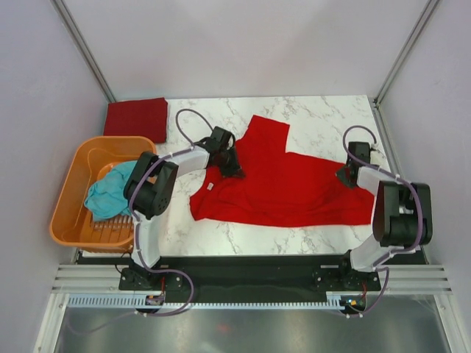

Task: Fold and stack the t-shirts
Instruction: Flatten the tshirt out

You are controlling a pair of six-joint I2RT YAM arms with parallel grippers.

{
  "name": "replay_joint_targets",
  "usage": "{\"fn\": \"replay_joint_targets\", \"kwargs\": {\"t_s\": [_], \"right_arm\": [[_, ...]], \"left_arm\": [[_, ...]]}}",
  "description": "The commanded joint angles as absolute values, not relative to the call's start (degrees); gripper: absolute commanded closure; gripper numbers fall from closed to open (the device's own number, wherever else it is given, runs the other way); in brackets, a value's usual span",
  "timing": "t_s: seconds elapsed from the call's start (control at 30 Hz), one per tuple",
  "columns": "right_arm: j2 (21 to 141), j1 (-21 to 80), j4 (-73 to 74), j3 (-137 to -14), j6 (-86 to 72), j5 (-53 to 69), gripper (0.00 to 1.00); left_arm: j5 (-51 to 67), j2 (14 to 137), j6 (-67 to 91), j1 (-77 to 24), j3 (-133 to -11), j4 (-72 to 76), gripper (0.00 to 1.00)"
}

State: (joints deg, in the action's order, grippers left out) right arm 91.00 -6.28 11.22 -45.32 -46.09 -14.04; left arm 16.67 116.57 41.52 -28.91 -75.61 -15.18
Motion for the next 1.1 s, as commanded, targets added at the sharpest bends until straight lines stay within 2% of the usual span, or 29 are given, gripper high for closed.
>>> {"fn": "replay_joint_targets", "kwargs": {"t_s": [0.0,0.1,0.17,0.33,0.47,0.57,0.67,0.77,1.07], "right_arm": [[97.8,-6.6,4.0,-48.9,-45.2,-10.5,1.00],[103.3,-6.3,-5.0,-50.7,-46.8,-3.7,1.00],[106.7,-5.5,-5.5,-54.9,-47.0,-3.1,1.00],[119.8,-4.7,-3.3,-75.3,-46.1,-0.1,1.00],[126.6,-3.3,2.1,-91.2,-40.7,4.5,1.00],[129.0,-2.4,5.8,-95.8,-38.8,6.2,1.00],[125.8,-2.2,15.4,-98.4,-38.1,2.6,1.00],[115.8,-2.4,19.6,-96.3,-37.9,-1.0,1.00],[78.8,-4.5,42.7,-93.1,-38.9,-10.0,1.00]], "left_arm": [[7.6,121.8,40.9,-28.7,-83.5,-18.2,0.98],[4.0,126.5,39.6,-27.3,-88.8,-21.3,0.98],[3.3,128.5,39.5,-26.0,-92.3,-22.1,0.98],[4.6,133.6,39.2,-19.7,-100.3,-23.8,0.98],[3.0,131.2,39.3,-16.5,-102.1,-25.7,0.98],[4.4,128.2,39.1,-15.8,-100.8,-25.8,0.98],[9.3,122.6,37.4,-15.9,-98.8,-26.0,0.98],[11.9,112.9,36.1,-16.0,-95.5,-26.6,0.98],[8.3,78.9,37.2,-16.0,-90.9,-32.3,0.98]]}}
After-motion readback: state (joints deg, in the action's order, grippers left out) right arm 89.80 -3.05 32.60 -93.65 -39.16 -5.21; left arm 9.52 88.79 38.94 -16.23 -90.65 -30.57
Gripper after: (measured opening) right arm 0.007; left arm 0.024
